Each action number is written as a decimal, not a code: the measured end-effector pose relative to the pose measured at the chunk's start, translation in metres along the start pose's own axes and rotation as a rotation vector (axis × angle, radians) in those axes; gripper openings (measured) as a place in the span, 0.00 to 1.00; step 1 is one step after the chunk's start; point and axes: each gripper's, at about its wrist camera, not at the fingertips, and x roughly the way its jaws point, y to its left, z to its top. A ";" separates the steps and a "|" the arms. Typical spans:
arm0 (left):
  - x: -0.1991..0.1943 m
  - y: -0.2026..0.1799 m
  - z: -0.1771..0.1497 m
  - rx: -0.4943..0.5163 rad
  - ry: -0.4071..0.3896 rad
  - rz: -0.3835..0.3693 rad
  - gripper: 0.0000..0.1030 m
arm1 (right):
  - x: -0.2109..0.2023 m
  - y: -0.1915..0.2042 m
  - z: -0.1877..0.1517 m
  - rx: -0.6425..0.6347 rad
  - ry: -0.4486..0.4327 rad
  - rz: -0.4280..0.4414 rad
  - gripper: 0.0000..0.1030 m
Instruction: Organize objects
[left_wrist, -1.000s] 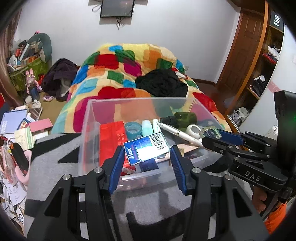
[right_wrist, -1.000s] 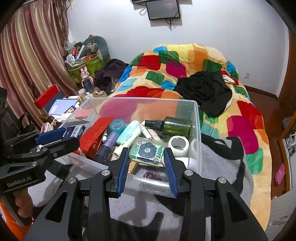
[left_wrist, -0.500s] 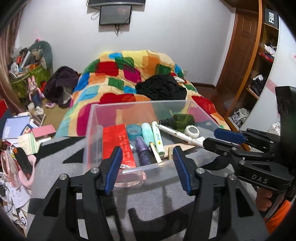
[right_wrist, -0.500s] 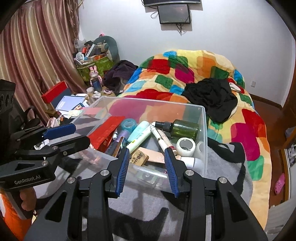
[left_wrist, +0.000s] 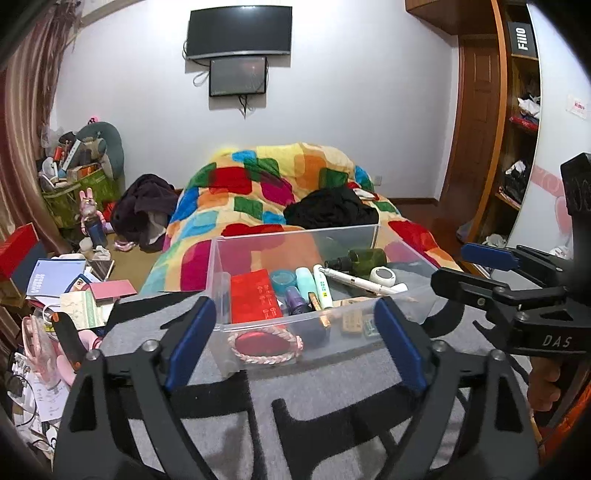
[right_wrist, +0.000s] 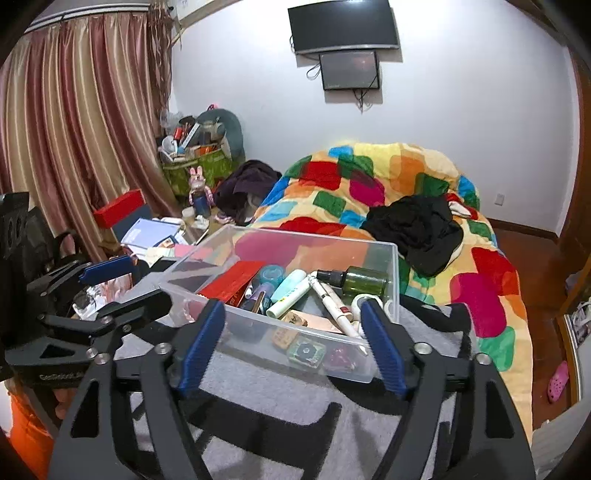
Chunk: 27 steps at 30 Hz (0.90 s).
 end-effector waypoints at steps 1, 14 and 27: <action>-0.003 0.000 -0.001 -0.001 -0.008 0.004 0.91 | -0.002 0.000 -0.001 0.003 -0.008 -0.006 0.78; -0.008 0.007 -0.019 -0.052 0.000 0.013 0.98 | -0.017 0.011 -0.021 -0.033 -0.043 -0.029 0.88; -0.008 0.003 -0.027 -0.043 0.009 0.005 0.98 | -0.013 0.010 -0.025 -0.029 -0.029 -0.031 0.88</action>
